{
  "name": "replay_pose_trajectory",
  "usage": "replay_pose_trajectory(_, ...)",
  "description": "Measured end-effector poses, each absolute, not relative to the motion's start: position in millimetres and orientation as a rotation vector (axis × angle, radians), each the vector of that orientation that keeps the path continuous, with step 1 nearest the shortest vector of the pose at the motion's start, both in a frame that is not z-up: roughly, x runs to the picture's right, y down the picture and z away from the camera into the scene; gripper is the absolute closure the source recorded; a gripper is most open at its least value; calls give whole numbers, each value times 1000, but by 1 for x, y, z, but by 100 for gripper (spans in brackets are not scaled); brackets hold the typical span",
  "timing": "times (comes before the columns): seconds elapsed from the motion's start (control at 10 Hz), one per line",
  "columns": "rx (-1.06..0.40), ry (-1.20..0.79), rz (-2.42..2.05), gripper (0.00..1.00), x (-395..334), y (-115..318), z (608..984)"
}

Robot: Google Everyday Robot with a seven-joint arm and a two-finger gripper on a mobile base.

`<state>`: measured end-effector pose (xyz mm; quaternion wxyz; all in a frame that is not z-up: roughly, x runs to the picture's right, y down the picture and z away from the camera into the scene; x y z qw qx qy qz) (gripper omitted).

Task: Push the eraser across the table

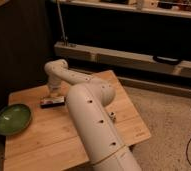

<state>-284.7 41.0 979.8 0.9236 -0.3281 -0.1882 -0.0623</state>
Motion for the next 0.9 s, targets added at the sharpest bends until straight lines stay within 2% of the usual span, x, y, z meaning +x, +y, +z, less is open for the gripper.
replay_pose_trajectory(0.1,-673,-386,-128,81,-285,41,980)
replay_pose_trajectory(0.3,-674,-386,-128,64,-285,41,980)
replay_pose_trajectory(0.4,-674,-386,-128,59,-285,41,980)
replay_pose_trajectory(0.9,-675,-385,-128,58,-284,41,979)
